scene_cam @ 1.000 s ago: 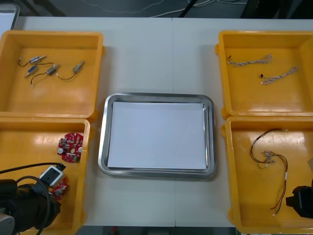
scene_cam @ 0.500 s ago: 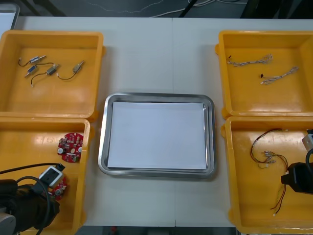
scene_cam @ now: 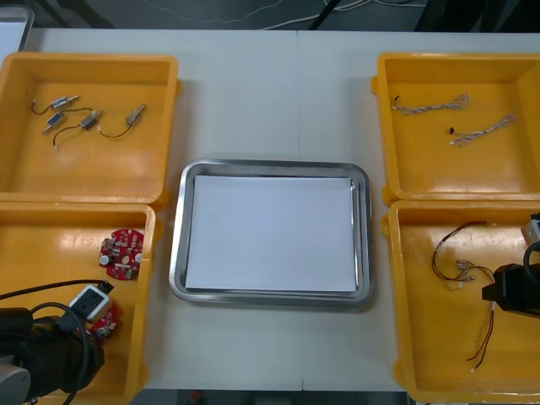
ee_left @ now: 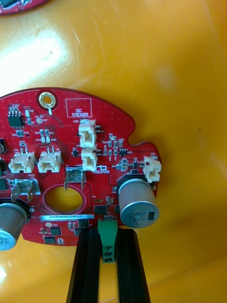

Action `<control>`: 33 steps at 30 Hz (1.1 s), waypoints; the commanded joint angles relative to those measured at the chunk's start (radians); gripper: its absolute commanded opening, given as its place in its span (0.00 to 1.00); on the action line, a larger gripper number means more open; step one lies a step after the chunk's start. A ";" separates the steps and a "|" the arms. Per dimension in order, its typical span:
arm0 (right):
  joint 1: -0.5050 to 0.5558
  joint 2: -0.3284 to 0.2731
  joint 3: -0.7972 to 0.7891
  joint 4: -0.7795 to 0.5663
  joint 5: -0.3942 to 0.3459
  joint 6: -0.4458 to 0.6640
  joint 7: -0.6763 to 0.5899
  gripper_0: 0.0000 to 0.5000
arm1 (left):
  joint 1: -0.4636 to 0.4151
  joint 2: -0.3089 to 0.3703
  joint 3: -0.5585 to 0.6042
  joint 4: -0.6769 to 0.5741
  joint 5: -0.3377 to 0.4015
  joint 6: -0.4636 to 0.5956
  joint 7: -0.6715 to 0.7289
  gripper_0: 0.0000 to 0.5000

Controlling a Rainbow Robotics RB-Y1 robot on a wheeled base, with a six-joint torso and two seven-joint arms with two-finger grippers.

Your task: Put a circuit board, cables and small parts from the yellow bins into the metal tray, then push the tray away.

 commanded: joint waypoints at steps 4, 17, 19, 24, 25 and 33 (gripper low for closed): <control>-0.002 -0.028 0.045 0.037 0.031 -0.061 0.001 1.00 | -0.020 -0.019 0.005 -0.007 0.005 -0.017 0.069 0.00; 0.058 -0.028 0.093 0.054 0.074 -0.173 0.003 1.00 | -0.094 -0.011 0.190 -0.019 0.101 0.052 0.044 0.00; 0.066 -0.028 0.097 0.062 0.079 -0.193 0.005 1.00 | -0.106 -0.011 0.213 -0.033 0.122 0.077 0.044 0.00; 0.067 -0.028 0.111 0.095 0.085 -0.236 0.012 1.00 | -0.142 -0.001 0.281 -0.072 0.191 0.163 0.057 0.00; 0.069 -0.028 0.114 0.100 0.087 -0.242 0.015 1.00 | -0.152 0.001 0.301 -0.081 0.209 0.187 0.060 0.00; 0.089 -0.028 0.135 0.111 0.114 -0.282 0.018 1.00 | -0.260 0.002 0.427 -0.111 0.328 0.400 0.089 0.00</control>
